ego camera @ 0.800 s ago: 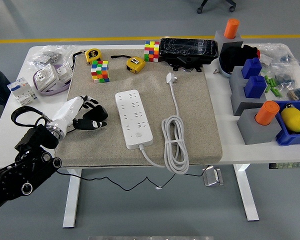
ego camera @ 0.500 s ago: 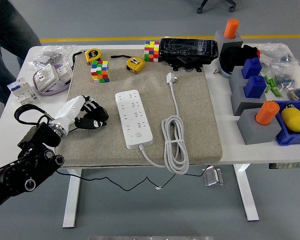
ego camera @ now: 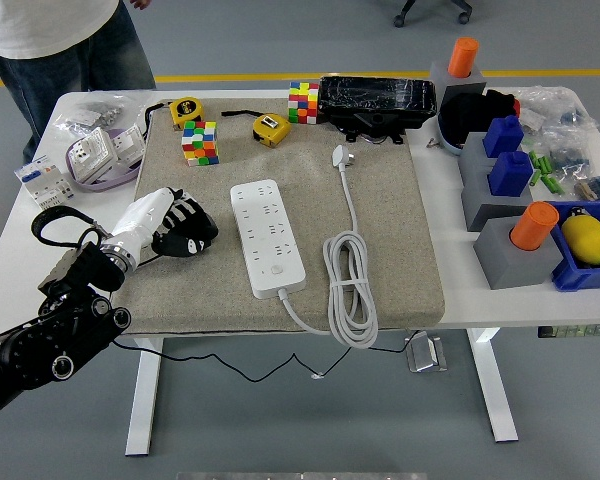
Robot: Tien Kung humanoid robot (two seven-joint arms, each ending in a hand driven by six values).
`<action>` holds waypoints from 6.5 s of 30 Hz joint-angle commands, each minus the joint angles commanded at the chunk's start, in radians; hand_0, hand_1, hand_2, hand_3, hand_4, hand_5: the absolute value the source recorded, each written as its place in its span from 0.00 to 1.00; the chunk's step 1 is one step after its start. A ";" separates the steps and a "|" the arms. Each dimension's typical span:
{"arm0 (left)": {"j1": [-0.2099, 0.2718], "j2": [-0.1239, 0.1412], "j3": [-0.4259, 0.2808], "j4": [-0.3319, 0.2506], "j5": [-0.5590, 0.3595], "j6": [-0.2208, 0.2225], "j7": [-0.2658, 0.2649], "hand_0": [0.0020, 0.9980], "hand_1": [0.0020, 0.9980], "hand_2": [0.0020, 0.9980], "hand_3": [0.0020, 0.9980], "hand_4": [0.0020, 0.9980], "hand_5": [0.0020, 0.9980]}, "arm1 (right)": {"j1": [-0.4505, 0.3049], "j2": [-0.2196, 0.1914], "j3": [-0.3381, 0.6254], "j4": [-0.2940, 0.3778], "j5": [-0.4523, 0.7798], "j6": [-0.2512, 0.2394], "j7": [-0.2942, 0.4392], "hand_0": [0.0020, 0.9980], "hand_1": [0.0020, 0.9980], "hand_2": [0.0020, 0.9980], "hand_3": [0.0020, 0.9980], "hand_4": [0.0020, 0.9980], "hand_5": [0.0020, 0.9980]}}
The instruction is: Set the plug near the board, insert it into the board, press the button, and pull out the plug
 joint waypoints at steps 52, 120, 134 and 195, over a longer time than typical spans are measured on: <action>-0.076 -0.006 0.108 0.022 -0.072 -0.064 -0.135 0.45 0.45 0.49 0.54 0.71 0.00 | 0.006 -0.002 -0.011 0.002 0.005 0.001 0.000 0.60 0.63 0.63 0.55 0.93 0.48; 0.225 0.070 0.000 -0.353 0.022 0.104 -0.008 0.74 0.78 0.77 0.77 0.92 0.54 | 0.007 -0.002 -0.004 0.007 -0.006 0.000 0.004 0.60 0.63 0.62 0.55 0.93 0.48; 0.174 0.037 0.040 -0.333 0.011 0.091 -0.002 0.74 0.78 0.77 0.76 0.90 0.55 | 0.007 -0.001 -0.006 0.007 -0.004 0.001 0.004 0.60 0.63 0.62 0.55 0.93 0.48; 0.141 0.047 0.050 -0.562 -0.075 0.018 0.034 0.41 0.57 0.60 0.72 0.89 0.54 | 0.009 -0.003 -0.007 0.010 -0.006 0.001 0.005 0.60 0.63 0.62 0.55 0.94 0.48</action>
